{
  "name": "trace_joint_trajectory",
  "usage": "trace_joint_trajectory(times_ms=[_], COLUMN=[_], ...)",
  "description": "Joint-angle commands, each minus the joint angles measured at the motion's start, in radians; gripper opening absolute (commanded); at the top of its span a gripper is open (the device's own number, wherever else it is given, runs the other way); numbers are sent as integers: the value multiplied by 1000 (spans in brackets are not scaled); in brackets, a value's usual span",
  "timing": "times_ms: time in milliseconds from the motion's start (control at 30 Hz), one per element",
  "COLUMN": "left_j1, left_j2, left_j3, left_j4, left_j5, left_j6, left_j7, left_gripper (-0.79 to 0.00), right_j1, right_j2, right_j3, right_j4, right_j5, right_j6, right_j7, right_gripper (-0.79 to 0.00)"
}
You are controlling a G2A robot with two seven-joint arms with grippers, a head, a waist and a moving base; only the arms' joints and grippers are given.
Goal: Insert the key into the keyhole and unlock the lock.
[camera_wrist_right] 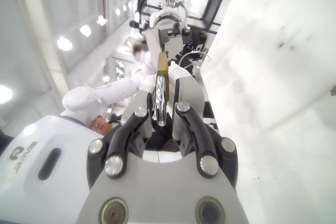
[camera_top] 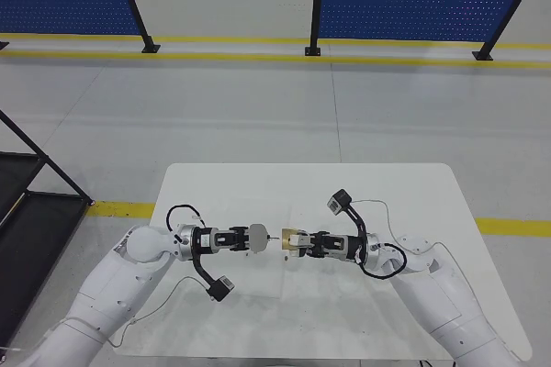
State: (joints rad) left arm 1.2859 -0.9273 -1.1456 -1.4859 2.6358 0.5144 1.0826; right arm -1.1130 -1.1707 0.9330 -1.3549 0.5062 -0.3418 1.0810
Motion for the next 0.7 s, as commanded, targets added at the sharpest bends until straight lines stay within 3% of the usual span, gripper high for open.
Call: trace_joint_trajectory(times_ms=[0, 667], left_j1=[0, 4], left_j2=[0, -2], left_j3=[2, 7], left_j4=[-1, -7], left_j5=[2, 12], left_j6=[-1, 3], left_j7=[-3, -26], left_gripper=[-785, -785], right_j1=[0, -3], right_j2=[-1, -5], right_j3=[0, 2], right_j4=[1, 1], right_j5=[1, -10], right_j6=[0, 2], right_j7=[-2, -4], right_gripper=[-785, -785])
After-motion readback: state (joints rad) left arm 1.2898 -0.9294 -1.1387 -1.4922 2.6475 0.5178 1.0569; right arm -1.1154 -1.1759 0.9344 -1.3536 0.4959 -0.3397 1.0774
